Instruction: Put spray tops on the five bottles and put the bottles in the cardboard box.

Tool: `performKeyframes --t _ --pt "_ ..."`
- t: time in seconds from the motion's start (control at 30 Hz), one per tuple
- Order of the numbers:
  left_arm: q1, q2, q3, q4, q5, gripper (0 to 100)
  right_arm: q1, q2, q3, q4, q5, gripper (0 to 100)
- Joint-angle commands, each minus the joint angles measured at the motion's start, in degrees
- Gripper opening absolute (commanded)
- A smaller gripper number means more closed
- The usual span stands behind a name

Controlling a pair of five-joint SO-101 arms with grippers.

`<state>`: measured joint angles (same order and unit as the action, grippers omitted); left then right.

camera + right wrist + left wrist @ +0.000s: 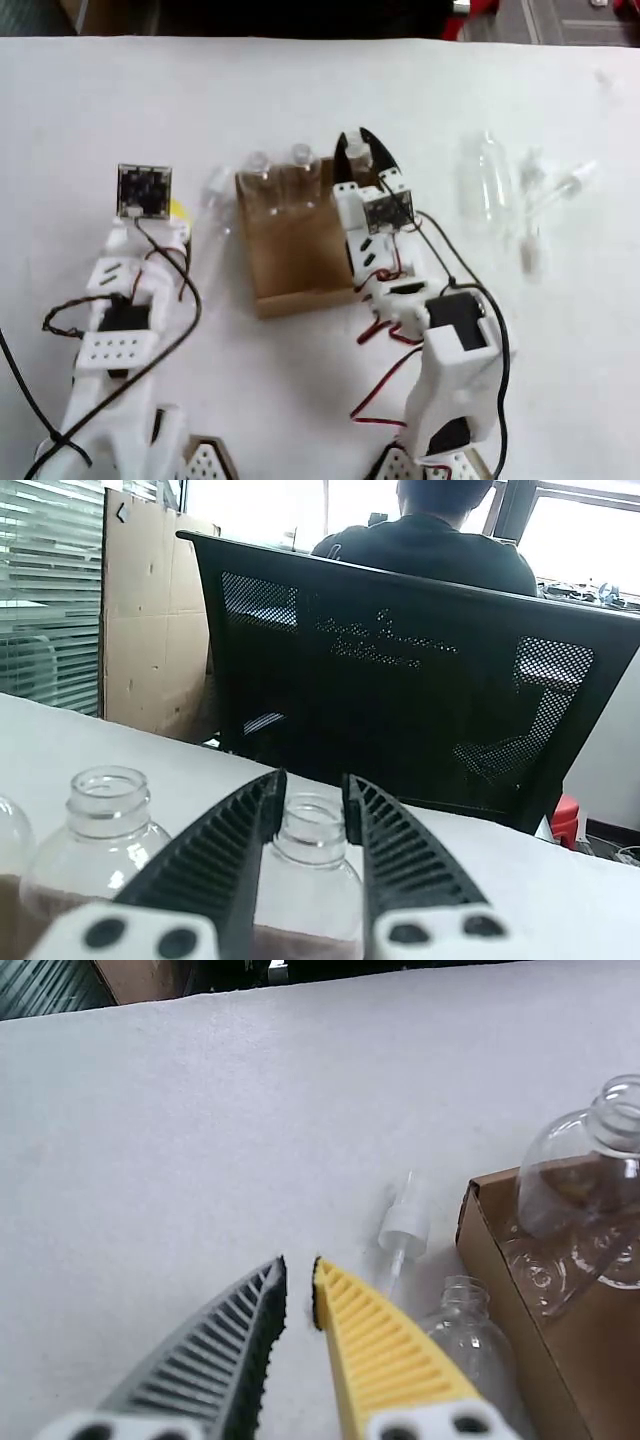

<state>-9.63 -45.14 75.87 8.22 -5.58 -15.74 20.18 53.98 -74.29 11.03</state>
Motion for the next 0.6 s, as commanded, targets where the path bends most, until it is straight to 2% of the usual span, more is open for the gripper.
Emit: performKeyframes --t 0.0,0.47,0.57 --pt "-0.5 -2.2 -0.6 -2.0 -0.7 5 -0.6 1.6 -2.3 0.0 -0.2 1.8" --pt "-0.6 -2.2 -0.6 -2.0 -0.7 5 -3.0 2.5 -2.0 -0.1 -0.1 1.9" --pt "-0.6 -2.2 -0.6 -2.0 -0.7 5 -3.0 2.5 -1.8 -0.1 -0.1 5.7"
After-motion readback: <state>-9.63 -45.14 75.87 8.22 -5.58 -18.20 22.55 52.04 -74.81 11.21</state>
